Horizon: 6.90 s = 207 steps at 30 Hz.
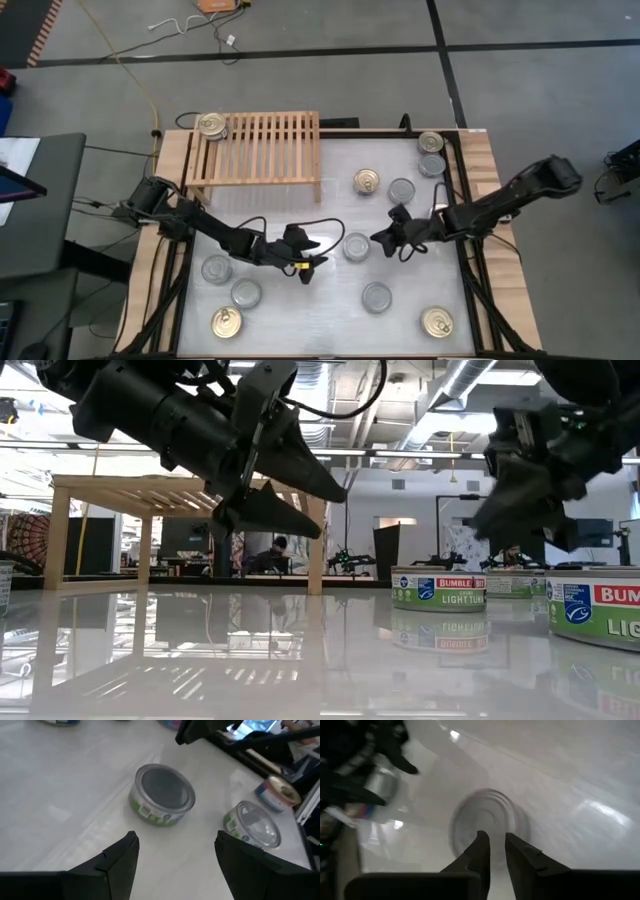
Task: Stack canned seafood by type on shelf
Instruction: Put the green tuna can on the shelf
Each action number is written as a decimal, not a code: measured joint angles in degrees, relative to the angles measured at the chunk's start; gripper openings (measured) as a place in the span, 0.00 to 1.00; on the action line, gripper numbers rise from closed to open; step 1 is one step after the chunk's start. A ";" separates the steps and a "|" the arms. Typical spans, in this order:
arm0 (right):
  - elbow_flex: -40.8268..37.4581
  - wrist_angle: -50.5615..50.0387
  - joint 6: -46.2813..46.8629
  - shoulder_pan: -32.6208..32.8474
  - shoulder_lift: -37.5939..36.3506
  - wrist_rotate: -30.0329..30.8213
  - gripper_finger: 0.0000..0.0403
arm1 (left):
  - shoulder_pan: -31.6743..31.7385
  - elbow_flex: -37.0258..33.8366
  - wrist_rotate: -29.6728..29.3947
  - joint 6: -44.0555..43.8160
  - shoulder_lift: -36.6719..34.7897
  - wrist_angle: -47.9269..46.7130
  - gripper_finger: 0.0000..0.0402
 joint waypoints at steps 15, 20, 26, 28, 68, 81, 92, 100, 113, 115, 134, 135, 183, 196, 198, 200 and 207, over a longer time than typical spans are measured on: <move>0.00 7.50 4.96 0.24 11.56 0.23 0.26 | 0.02 -0.02 -0.01 0.07 -0.03 -0.48 0.62; 0.02 9.43 5.18 0.24 13.79 0.24 0.26 | 0.02 -0.02 -0.01 0.05 -0.02 -0.92 0.62; 0.11 11.75 6.05 0.29 15.75 0.34 0.25 | 0.02 -0.02 -0.03 -0.01 -0.03 -1.76 0.62; 0.11 12.56 6.15 0.29 16.36 0.38 0.25 | 0.02 -0.02 -0.03 -0.03 -0.03 -1.75 0.62; 4.59 17.22 2.95 5.10 22.40 4.59 0.16 | 0.66 8.39 2.07 -20.14 9.38 -8.81 0.62; 4.61 17.22 2.44 6.89 22.38 4.55 0.16 | 1.11 11.87 5.78 -18.46 11.95 -9.01 0.62; 4.64 16.82 3.87 8.20 22.33 3.05 0.16 | 1.22 11.87 5.76 -18.61 11.95 -8.54 0.62; 4.85 18.01 4.86 8.20 24.07 3.13 0.16 | 1.42 11.87 5.47 -19.42 11.95 -8.04 0.62; 4.96 20.76 2.69 8.04 25.55 3.05 0.16 | 1.44 11.89 5.43 -19.31 11.93 -8.72 0.62; 4.96 20.71 2.69 8.02 25.55 3.01 0.16 | 1.44 11.89 5.61 -19.35 11.93 -8.93 0.62; 4.96 19.77 3.17 7.28 25.55 2.90 0.03 | 1.44 11.89 7.98 -23.63 11.93 -8.91 0.62; 4.96 19.57 3.52 7.28 25.53 2.90 0.04 | 1.44 11.89 8.16 -24.06 11.93 -8.92 0.62; 4.89 17.59 5.73 7.28 25.59 3.00 0.05 | 1.44 11.91 14.82 -46.99 11.95 -3.39 0.62; 4.89 17.37 5.26 7.28 25.12 2.72 0.05 | 1.13 11.91 13.50 -48.91 11.95 -3.23 0.62; 4.85 17.19 4.20 7.32 24.30 2.31 0.05 | 0.95 11.91 13.50 -48.94 11.97 -4.09 0.62; 4.81 17.03 3.98 7.63 23.53 2.26 0.05 | 0.93 11.87 13.52 -49.02 12.02 -4.57 0.62; 4.81 16.63 4.09 8.30 23.12 2.66 0.05 | 0.31 11.96 13.45 -52.07 13.17 -4.69 0.62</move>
